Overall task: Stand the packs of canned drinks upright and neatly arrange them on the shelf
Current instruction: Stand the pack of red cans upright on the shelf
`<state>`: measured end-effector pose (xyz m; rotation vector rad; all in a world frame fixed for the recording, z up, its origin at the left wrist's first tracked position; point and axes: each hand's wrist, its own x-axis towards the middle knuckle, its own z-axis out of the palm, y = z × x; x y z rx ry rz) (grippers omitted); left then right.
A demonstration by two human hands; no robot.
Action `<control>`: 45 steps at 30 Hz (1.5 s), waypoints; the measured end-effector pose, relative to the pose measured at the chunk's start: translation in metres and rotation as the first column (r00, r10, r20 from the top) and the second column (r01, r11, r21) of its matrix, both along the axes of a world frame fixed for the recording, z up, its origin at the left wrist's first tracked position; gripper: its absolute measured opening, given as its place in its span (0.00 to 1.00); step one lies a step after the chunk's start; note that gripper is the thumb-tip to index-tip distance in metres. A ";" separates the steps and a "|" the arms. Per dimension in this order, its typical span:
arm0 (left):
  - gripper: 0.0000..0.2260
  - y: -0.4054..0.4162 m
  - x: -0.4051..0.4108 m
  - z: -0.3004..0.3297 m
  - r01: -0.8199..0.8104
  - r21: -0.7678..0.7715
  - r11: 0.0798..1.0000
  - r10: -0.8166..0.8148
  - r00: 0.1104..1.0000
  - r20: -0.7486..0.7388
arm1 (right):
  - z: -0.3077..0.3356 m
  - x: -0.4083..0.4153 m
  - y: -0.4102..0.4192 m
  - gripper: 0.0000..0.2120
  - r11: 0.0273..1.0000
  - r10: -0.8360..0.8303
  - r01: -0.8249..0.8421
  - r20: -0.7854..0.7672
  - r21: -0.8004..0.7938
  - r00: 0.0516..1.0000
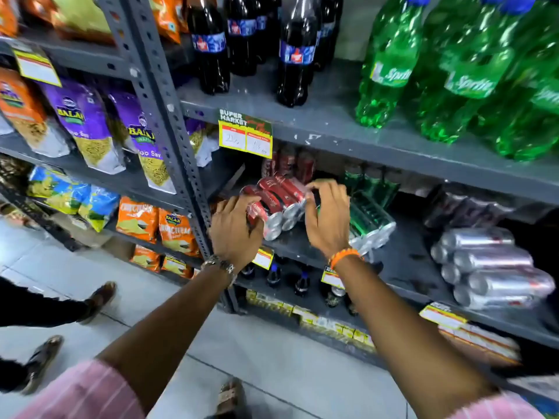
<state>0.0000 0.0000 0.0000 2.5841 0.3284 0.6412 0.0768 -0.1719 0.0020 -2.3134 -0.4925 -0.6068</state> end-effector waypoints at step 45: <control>0.33 0.074 0.105 -0.077 -0.006 -0.354 0.935 -0.057 0.984 -0.167 | -0.072 0.122 0.058 0.26 0.991 0.057 0.044 -0.701 0.126 0.711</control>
